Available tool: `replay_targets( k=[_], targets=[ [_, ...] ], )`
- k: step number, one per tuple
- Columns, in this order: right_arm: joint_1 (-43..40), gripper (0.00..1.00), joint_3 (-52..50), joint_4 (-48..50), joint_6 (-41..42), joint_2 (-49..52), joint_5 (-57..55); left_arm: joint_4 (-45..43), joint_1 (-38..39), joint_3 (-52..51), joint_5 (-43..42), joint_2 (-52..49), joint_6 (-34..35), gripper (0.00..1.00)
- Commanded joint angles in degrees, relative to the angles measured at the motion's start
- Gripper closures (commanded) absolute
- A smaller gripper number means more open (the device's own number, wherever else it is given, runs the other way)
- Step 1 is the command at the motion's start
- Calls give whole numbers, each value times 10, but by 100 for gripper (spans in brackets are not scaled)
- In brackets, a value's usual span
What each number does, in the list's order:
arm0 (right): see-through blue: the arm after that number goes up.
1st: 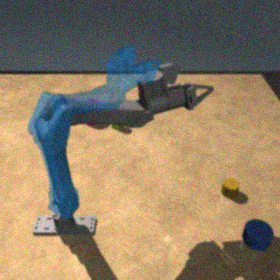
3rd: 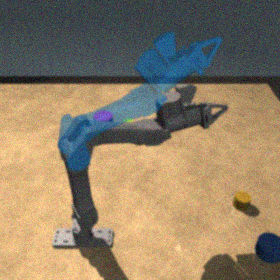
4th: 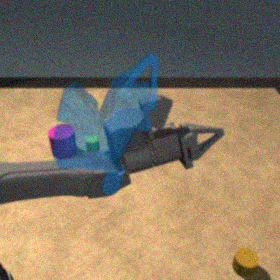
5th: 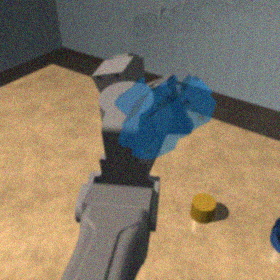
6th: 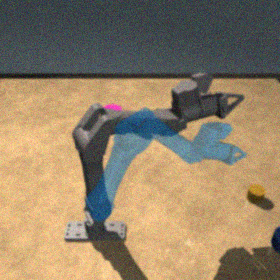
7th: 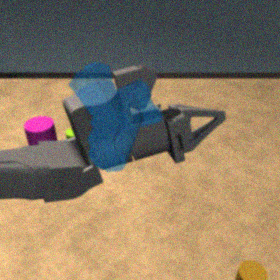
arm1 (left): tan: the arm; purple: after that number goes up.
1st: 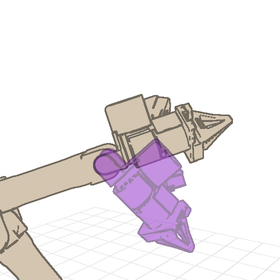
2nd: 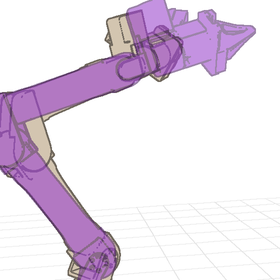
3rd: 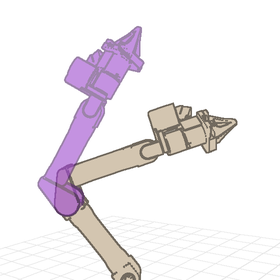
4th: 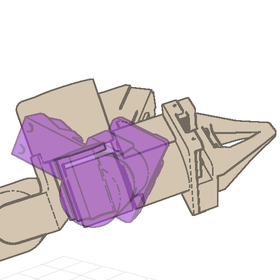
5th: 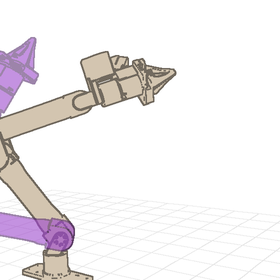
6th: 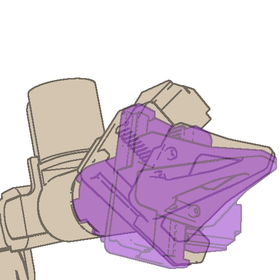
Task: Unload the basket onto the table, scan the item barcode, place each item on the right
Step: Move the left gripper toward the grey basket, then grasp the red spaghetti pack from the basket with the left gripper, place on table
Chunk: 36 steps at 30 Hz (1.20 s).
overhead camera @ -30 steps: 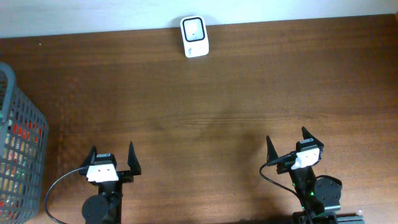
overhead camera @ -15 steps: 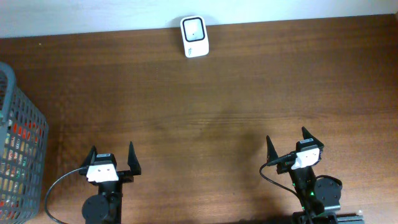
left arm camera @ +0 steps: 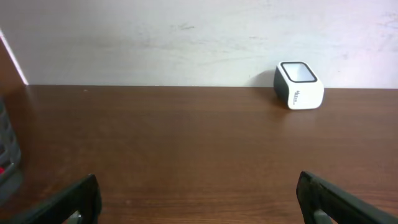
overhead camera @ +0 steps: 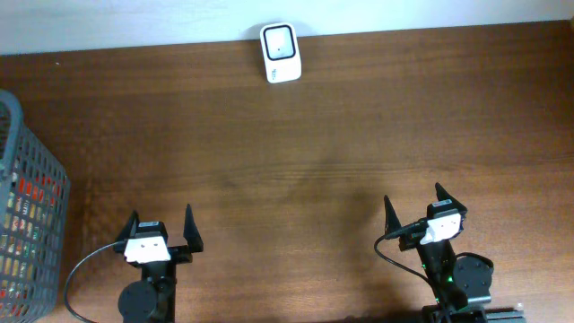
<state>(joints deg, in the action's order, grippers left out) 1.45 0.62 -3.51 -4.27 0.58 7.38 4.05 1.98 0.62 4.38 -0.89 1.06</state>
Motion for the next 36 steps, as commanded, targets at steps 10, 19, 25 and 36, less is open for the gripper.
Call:
replay_targets(
  k=[10,19,25,36],
  targets=[
    [-2,1,-3,-3,2,-3,-5,-40,2,0,25,4,-9,1],
    [-2,1,-3,-4,2,-3,-5,95,2,408,27,-348,-9,1],
    [-2,1,-3,-4,2,-3,-5,547,2,1040,-35,-769,-69,1],
    [-2,1,-3,-3,2,-3,-5,808,-301,1469,129,-1010,136,1]
  ],
)
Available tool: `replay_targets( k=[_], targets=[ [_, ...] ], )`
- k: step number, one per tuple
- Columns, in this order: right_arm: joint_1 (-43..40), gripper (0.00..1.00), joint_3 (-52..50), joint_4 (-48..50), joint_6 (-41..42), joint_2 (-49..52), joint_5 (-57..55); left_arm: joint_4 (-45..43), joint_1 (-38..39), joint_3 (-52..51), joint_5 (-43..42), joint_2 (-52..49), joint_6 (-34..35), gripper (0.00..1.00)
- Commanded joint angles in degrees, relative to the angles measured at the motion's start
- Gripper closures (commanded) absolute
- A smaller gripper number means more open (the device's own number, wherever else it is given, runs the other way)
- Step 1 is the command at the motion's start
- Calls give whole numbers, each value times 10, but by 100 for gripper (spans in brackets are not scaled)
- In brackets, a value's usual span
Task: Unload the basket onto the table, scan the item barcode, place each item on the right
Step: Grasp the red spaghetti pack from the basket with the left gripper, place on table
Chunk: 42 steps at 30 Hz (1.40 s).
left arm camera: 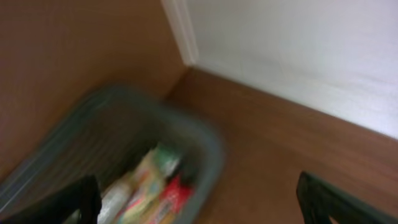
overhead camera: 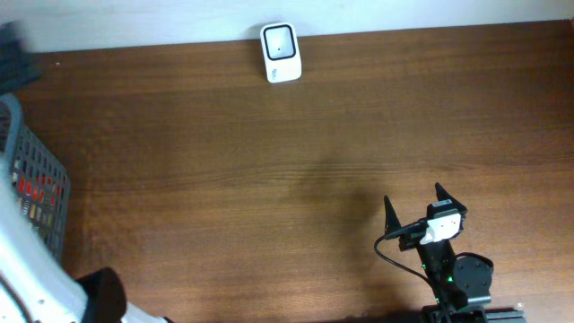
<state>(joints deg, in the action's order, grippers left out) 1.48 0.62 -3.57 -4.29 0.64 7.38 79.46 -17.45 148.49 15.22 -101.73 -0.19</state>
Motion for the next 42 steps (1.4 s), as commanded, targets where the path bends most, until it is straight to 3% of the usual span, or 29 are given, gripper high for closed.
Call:
replay_targets(
  k=[1,6,8,10,15,17,19,21,24,25,26,27,28,30,31,34,37,39,42],
  targets=[
    [-3,1,-3,-3,2,-4,-5,80,-162,-35,13,-12,161,1],
    [-3,1,-3,-3,2,-4,-5,19,-255,-265,-34,-25,132,1],
    [-3,1,-3,-3,2,-4,-5,-42,-288,-356,-139,-25,69,0],
    [-3,1,-3,-3,2,-4,-5,-82,-320,-406,-183,-25,29,0],
    [-3,1,-3,-3,2,-4,-5,-189,-343,-521,-187,-33,-93,5],
    [-3,1,-3,-3,2,-4,-5,-238,-344,-577,-185,-53,-160,13],
    [-3,1,-3,-3,2,-4,-5,-275,-344,-611,-185,-84,-175,9],
    [-3,1,-3,-3,2,-4,-5,-286,-344,-621,-185,-131,-250,4],
    [-3,1,-3,-3,2,-4,-5,-296,-344,-621,-185,-183,-266,0],
    [-3,1,-3,-3,2,-4,-5,-295,-344,-621,-185,-199,-278,7],
    [-3,1,-3,-3,2,-4,-5,-297,-344,-621,-184,-206,-278,27],
    [-3,1,-3,-3,2,-4,-5,-303,-344,-621,-183,-207,-278,50],
    [-3,1,-3,-3,2,-4,-5,-308,-344,-620,-167,-207,-278,80],
    [-3,1,-3,-3,2,-4,-5,-308,-344,-614,-153,-207,-277,95],
    [-3,1,-3,-3,2,-4,-5,-303,-344,-609,-153,-206,-276,100],
    [-3,1,-3,-3,2,-4,-5,-261,-342,-550,-184,-189,-234,100],
    [-3,1,-3,-3,2,-4,-5,-168,-338,-402,-204,-145,-186,100],
    [-3,1,-3,-3,2,-4,-5,-131,-333,-275,-237,-84,-170,100],
    [-3,1,-3,-3,2,-4,-5,-132,-320,-211,-295,21,-170,100]
  ],
)
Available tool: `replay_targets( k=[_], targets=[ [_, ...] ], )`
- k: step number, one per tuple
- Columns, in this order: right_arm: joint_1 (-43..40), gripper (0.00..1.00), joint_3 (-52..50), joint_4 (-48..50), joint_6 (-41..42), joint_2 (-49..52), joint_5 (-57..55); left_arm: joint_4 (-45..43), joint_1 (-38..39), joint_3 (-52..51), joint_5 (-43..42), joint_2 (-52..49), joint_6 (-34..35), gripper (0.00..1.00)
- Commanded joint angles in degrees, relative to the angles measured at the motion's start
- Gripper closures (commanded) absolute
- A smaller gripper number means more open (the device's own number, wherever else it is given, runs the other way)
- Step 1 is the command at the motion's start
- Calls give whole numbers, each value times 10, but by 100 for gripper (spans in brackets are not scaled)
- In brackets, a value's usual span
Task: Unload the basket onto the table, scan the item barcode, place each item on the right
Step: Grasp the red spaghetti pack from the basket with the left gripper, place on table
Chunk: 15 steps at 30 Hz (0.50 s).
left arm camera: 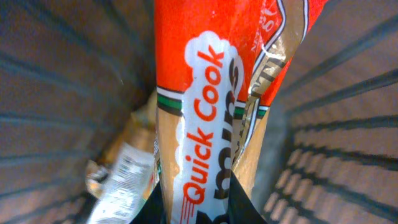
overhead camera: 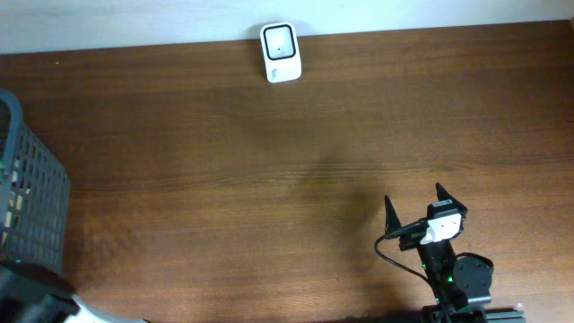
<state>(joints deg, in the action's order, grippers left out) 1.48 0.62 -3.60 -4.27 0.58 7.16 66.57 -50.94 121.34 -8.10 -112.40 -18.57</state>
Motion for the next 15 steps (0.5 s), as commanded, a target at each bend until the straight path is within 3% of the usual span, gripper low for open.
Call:
replay_targets(
  k=[1,4,7,11,15],
  targets=[
    [-3,1,-3,-3,2,-3,-3,-19,32,64,-75,177,14,100],
    [-3,1,-3,-3,2,-3,-3,-79,109,64,-122,286,15,100],
    [-3,1,-3,-3,2,-3,-3,-78,293,60,-138,332,134,100],
    [-3,1,-3,-3,2,-3,-3,-32,447,1,-118,277,257,100],
    [-3,1,-3,-3,2,-3,-3,-39,574,-155,-118,150,388,100]
  ],
)
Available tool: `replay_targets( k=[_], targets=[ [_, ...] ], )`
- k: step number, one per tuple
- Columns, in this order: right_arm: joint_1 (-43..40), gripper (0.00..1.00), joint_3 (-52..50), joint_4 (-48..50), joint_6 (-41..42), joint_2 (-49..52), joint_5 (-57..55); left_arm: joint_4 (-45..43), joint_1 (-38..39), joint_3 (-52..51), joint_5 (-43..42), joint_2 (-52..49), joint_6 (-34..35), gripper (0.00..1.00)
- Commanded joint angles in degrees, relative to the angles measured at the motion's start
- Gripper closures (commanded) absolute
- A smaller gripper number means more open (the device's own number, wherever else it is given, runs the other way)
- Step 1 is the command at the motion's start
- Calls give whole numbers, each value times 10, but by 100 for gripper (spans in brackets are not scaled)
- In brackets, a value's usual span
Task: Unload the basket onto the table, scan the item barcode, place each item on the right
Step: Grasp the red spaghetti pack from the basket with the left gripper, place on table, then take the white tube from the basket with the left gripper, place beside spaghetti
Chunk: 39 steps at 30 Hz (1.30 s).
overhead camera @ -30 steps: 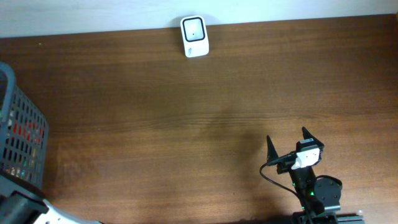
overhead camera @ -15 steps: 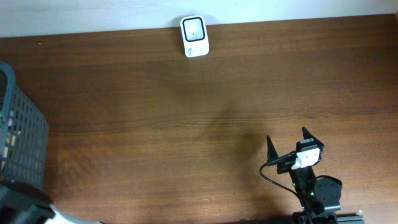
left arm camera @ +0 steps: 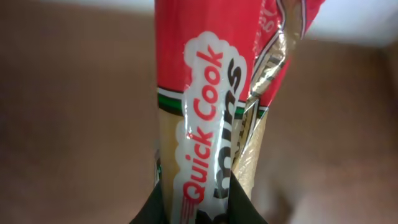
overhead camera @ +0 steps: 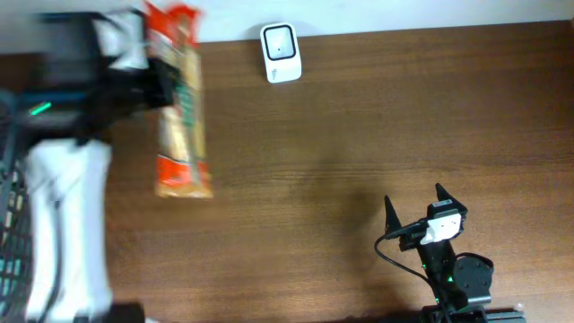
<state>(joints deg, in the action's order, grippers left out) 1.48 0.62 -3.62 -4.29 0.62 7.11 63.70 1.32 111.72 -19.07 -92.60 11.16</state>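
A long red-and-tan packet (overhead camera: pixel 179 117) printed "Quick Cook" hangs above the table's back left corner, and my left gripper (overhead camera: pixel 161 85) is shut on it. In the left wrist view the packet (left arm camera: pixel 211 93) fills the middle, pinched between the dark fingers (left arm camera: pixel 155 208) at the bottom edge, with blurred brown table behind. The white barcode scanner (overhead camera: pixel 281 52) stands at the table's back edge, right of the packet. My right gripper (overhead camera: pixel 420 208) rests open and empty at the front right. No barcode shows on the packet.
A grey wire basket (overhead camera: pixel 11 224) stands at the table's left edge, partly hidden by my left arm (overhead camera: pixel 63 215). The wall runs along the back edge behind the scanner.
My left gripper, shut on the packet down inside the basket, now holds it above the table's back left, left of the scanner. The right arm has not moved.
Both grippers rested open at the front of the table. Then the left one was above the basket of packets, still open. Then it was shut on the Quick Cook packet inside the basket. Now the packet is out of the basket, near the scanner.
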Motion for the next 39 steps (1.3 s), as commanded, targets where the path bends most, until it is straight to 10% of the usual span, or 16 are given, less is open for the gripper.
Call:
replay_targets(
  k=[1,8,10,14,21,31,39],
  targets=[
    [-3,1,-3,-3,2,-4,-2,-38,92,-110,-9,-99,172,100],
    [-3,1,-3,-2,2,-4,-2,-193,266,-165,-8,-292,270,96],
    [-3,1,-3,-3,2,-4,-2,-200,282,-164,-5,-299,270,37],
    [-3,1,-3,-3,2,-4,-2,-154,235,-68,41,-222,164,1],
    [-3,1,-3,-3,2,-4,-2,33,-37,130,468,23,-25,1],
    [-3,1,-3,-3,2,-4,-2,-40,-399,-96,495,24,-53,16],
    [-3,1,-3,-2,2,-4,-2,-209,-515,-292,422,-24,-289,16]
  ],
)
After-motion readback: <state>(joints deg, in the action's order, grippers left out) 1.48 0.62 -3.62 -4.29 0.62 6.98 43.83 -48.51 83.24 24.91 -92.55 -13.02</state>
